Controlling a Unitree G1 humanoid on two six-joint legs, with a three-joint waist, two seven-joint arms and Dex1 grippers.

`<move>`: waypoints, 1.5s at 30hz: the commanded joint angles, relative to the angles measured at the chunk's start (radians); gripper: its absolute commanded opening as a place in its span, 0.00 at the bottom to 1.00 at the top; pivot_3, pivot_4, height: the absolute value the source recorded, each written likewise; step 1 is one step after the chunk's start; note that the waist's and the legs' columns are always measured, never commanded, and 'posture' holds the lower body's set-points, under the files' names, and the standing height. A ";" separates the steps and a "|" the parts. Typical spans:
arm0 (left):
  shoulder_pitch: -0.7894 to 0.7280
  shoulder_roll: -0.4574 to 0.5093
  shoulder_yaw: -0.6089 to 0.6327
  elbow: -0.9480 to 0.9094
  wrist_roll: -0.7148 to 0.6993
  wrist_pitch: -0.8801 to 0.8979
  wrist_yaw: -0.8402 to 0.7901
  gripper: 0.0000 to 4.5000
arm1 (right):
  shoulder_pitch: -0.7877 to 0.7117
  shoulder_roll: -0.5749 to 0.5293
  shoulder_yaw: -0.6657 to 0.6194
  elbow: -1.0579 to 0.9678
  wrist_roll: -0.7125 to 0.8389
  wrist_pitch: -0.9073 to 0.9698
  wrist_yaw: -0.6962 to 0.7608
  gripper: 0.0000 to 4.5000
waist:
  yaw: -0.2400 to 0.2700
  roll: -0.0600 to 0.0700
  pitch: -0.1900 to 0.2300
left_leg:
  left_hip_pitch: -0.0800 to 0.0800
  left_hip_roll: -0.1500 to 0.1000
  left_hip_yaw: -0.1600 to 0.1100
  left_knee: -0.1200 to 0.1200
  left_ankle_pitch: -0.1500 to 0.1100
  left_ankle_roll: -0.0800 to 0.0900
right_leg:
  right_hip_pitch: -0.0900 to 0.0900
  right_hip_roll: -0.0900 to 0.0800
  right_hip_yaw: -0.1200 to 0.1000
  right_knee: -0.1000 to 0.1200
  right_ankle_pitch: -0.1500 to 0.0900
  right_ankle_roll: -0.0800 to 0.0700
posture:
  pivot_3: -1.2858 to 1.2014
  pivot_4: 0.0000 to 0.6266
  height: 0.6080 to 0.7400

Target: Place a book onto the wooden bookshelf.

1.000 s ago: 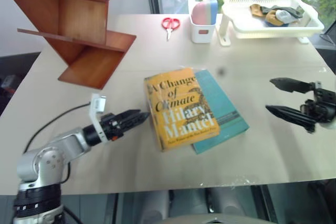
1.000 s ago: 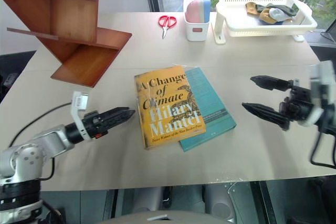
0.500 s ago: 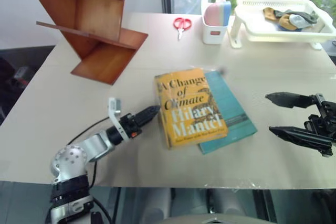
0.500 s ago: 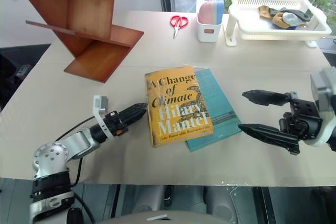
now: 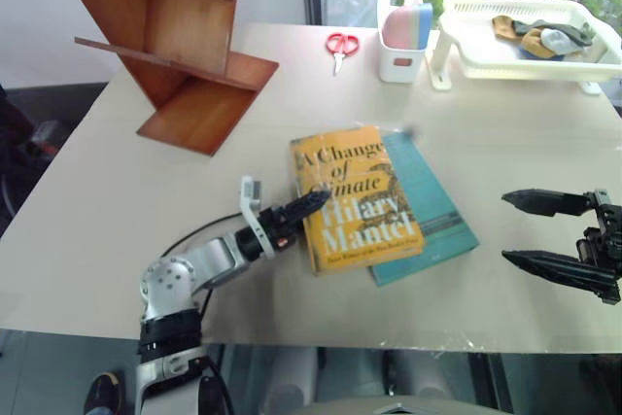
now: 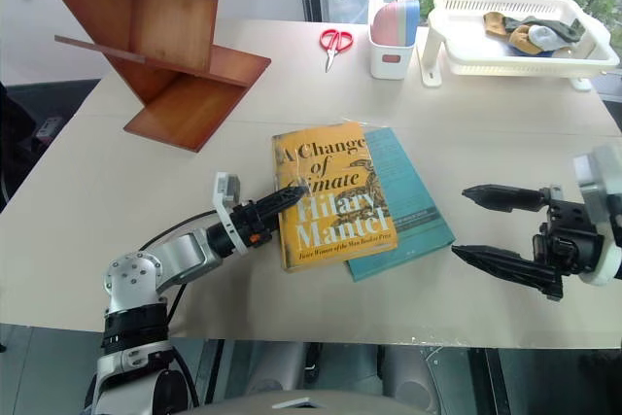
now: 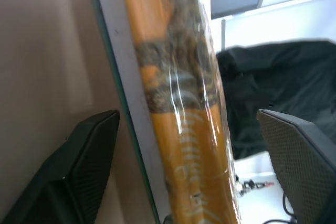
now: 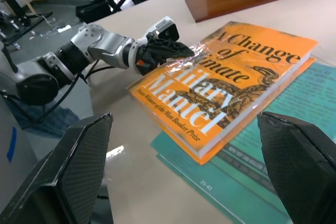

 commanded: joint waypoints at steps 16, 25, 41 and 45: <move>-0.313 0.320 -0.048 -0.312 0.006 -0.078 -0.045 0.17 | -0.056 0.064 0.041 0.141 -0.115 -0.117 0.050 1.00 | -0.001 -0.005 0.004 | -0.001 -0.001 -0.001 0.001 0.000 0.000 | 0.000 0.001 -0.002 0.000 0.000 0.000 | 0.52 0.24 1.00; -0.521 0.694 -0.293 -0.272 0.749 -0.951 -0.705 0.17 | -0.199 0.096 0.152 0.248 -0.174 -0.175 0.081 1.00 | -0.013 0.005 0.002 | -0.003 0.000 0.003 -0.007 0.005 -0.008 | -0.001 0.006 -0.003 -0.009 0.000 -0.001 | 0.52 0.24 1.00; -0.837 0.882 -0.391 0.663 1.448 -2.065 -0.632 0.17 | -0.378 0.119 0.115 0.304 0.005 -0.100 0.060 1.00 | -0.013 0.004 0.003 | -0.006 0.000 0.001 -0.005 0.002 -0.003 | -0.002 0.004 -0.005 -0.008 0.000 0.000 | 0.52 0.24 1.00; -0.866 0.910 -0.423 0.782 1.482 -2.103 -0.665 0.17 | -0.388 0.115 0.123 0.315 -0.002 -0.106 0.063 1.00 | -0.021 0.004 0.003 | -0.006 0.000 0.001 -0.004 0.002 -0.003 | -0.002 0.004 -0.006 -0.007 0.000 0.000 | 0.52 0.24 1.00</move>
